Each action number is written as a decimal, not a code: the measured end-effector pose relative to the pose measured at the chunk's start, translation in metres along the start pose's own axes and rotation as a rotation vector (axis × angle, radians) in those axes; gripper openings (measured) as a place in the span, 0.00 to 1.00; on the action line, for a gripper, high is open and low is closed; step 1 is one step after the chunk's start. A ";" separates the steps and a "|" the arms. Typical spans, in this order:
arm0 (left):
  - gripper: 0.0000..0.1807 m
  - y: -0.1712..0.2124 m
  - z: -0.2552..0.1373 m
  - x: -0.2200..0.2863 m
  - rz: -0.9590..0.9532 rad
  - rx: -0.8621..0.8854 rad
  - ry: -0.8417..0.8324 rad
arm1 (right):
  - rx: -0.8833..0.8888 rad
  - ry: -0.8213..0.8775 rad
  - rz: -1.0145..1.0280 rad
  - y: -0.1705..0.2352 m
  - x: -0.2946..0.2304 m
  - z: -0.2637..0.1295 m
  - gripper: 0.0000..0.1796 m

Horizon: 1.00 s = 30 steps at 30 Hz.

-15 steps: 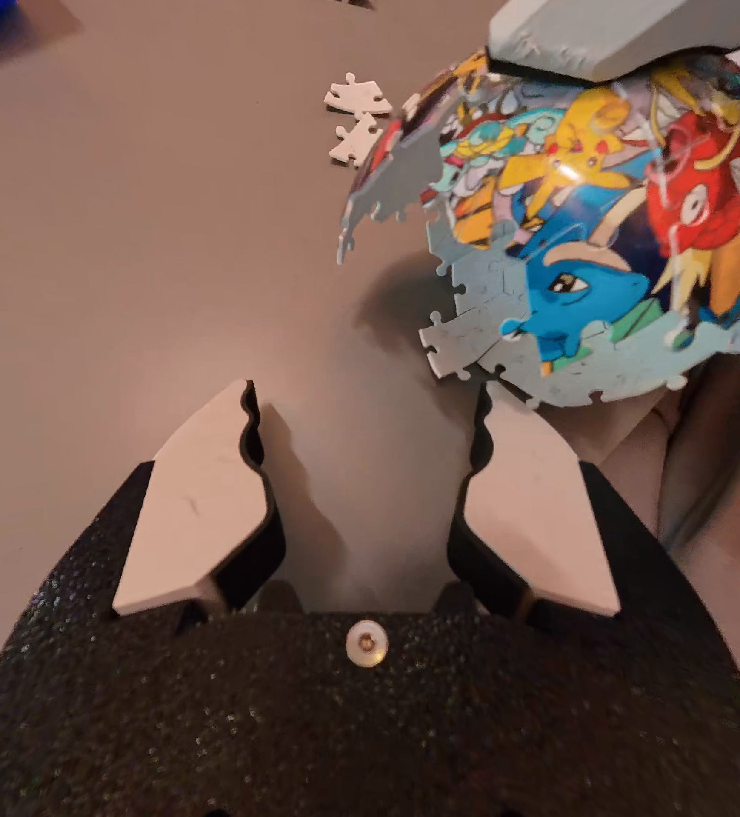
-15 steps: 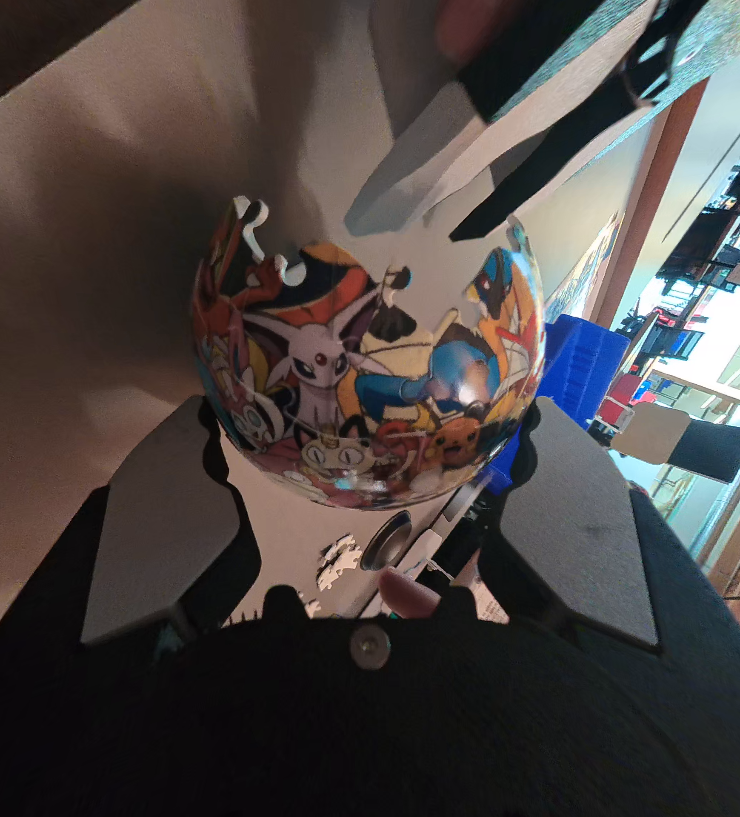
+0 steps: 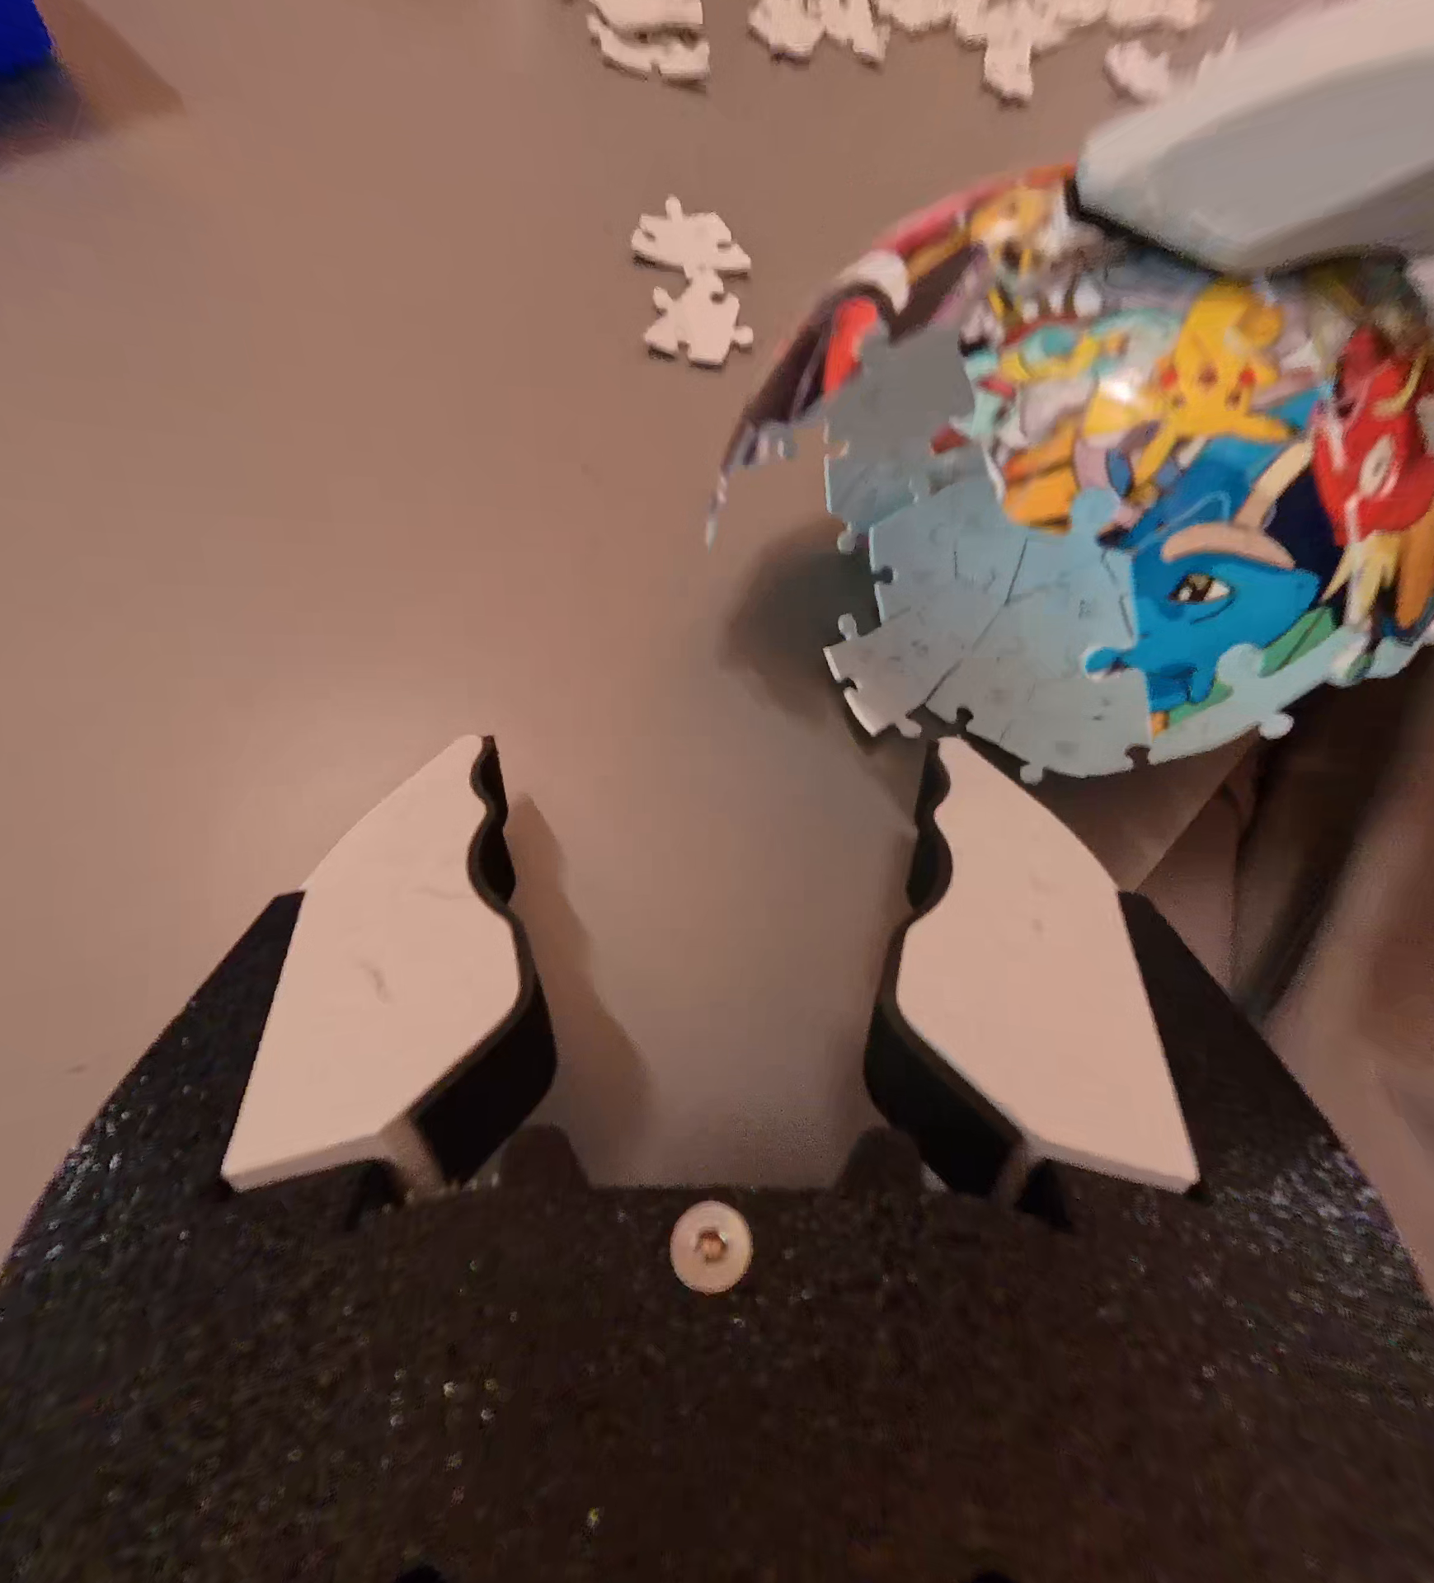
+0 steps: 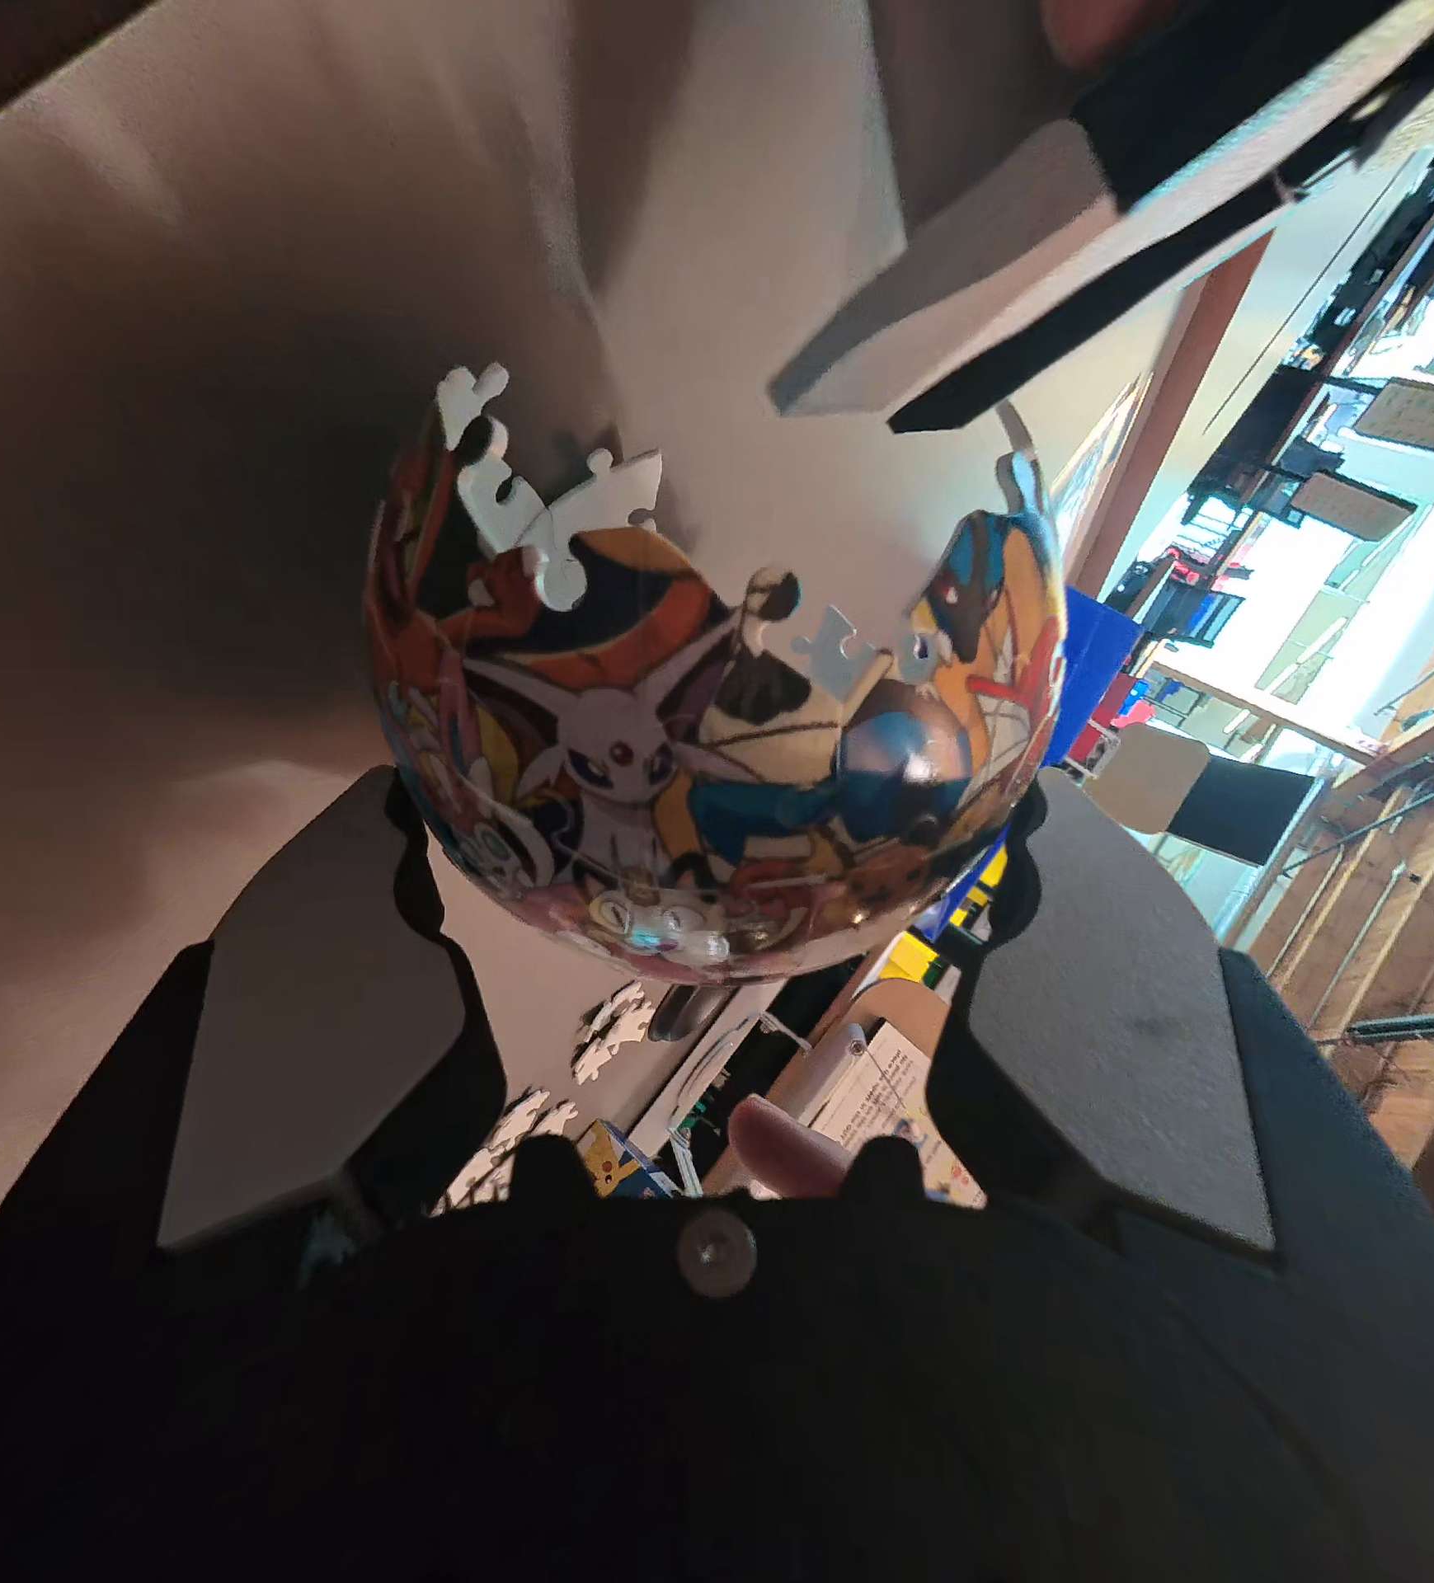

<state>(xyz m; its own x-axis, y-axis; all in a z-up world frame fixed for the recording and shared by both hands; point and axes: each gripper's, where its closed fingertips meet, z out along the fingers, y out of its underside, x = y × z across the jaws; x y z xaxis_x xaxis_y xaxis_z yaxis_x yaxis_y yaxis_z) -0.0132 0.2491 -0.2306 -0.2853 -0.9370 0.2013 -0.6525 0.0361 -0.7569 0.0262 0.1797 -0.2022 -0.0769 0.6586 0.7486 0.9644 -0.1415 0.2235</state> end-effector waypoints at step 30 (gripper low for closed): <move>0.04 -0.070 0.128 -0.015 0.601 -0.276 0.265 | -0.063 -0.027 0.011 0.013 0.000 -0.002 0.69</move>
<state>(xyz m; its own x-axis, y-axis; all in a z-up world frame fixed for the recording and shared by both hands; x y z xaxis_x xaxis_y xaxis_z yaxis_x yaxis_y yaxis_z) 0.1266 0.2165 -0.2599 -0.7896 -0.6128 -0.0311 -0.4724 0.6395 -0.6065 0.0380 0.1766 -0.1985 -0.0584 0.6760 0.7346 0.9474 -0.1946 0.2543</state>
